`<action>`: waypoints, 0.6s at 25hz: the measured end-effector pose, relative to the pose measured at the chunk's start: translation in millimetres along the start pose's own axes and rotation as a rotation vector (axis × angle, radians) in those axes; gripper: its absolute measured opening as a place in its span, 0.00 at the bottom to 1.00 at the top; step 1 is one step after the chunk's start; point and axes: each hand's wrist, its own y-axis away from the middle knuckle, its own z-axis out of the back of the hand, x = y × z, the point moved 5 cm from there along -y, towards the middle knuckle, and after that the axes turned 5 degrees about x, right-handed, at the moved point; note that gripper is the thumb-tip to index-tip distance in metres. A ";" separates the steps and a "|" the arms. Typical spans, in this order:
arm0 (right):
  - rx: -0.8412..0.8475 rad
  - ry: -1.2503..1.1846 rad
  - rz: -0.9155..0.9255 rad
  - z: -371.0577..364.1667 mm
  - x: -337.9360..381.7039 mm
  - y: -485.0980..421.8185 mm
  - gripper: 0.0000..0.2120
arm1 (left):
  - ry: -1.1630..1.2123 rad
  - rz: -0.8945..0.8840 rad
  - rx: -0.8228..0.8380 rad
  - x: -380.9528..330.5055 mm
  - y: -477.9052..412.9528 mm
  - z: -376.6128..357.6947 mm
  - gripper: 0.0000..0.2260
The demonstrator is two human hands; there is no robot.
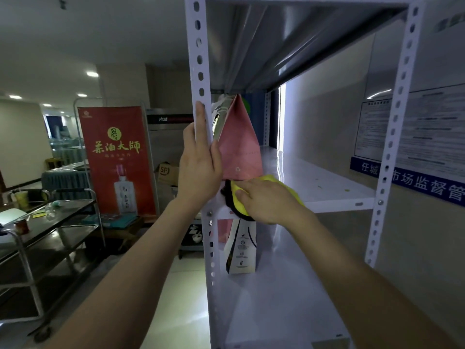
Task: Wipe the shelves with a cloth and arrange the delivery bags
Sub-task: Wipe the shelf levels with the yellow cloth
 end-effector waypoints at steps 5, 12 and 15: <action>0.013 -0.061 0.127 -1.1 15.3 12.3 0.23 | -0.064 0.008 0.026 -2.8 -0.2 5.8 0.32; 0.072 -0.010 -0.090 6.4 -26.0 6.6 0.23 | -0.129 0.011 0.079 -5.2 1.0 11.1 0.32; 0.019 0.009 0.062 -7.9 25.0 -2.7 0.22 | -0.165 0.008 0.109 -8.1 1.1 14.6 0.32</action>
